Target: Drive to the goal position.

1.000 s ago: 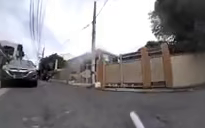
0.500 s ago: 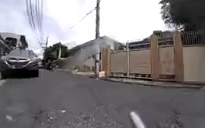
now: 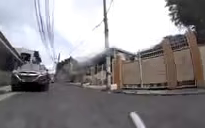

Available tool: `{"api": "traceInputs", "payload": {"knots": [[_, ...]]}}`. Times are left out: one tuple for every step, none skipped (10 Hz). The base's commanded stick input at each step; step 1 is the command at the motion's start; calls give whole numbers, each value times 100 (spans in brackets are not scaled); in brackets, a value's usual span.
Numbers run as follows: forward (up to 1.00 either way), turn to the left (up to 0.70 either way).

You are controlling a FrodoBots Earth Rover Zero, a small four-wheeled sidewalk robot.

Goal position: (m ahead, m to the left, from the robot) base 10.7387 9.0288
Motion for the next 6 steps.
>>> {"api": "traceInputs", "payload": {"knots": [[70,0],[70,0],[70,0],[70,1],[70,3],[70,3]]}}
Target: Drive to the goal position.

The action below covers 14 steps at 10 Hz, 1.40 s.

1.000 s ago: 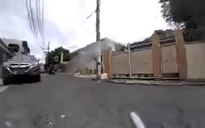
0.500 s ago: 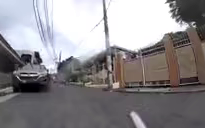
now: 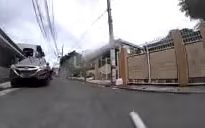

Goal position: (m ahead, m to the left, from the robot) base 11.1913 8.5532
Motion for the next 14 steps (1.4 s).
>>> {"api": "traceInputs", "payload": {"knots": [[70,3],[70,16],[70,18],[70,18],[70,18],[70,18],[70,17],[70,15],[70,13],[70,11],[70,9],[70,7],[70,4],[70,2]]}}
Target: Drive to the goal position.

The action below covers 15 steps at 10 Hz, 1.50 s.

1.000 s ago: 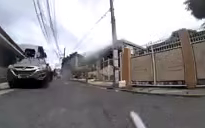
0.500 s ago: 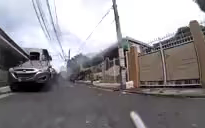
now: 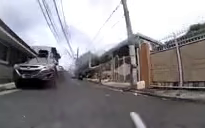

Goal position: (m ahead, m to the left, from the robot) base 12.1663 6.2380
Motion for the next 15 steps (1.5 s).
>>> {"api": "traceInputs", "payload": {"knots": [[70,0],[70,0],[70,6],[70,15],[70,19],[70,19],[70,19],[70,8],[70,1],[70,0],[70,0],[70,0],[70,0],[70,0],[70,0]]}}
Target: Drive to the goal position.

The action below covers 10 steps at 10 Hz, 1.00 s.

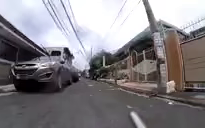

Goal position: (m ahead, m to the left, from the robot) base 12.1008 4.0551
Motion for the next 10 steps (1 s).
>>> {"api": "traceInputs", "payload": {"knots": [[70,0],[70,0],[70,0],[70,0],[70,0],[70,0],[70,0],[70,0],[70,0],[70,0]]}}
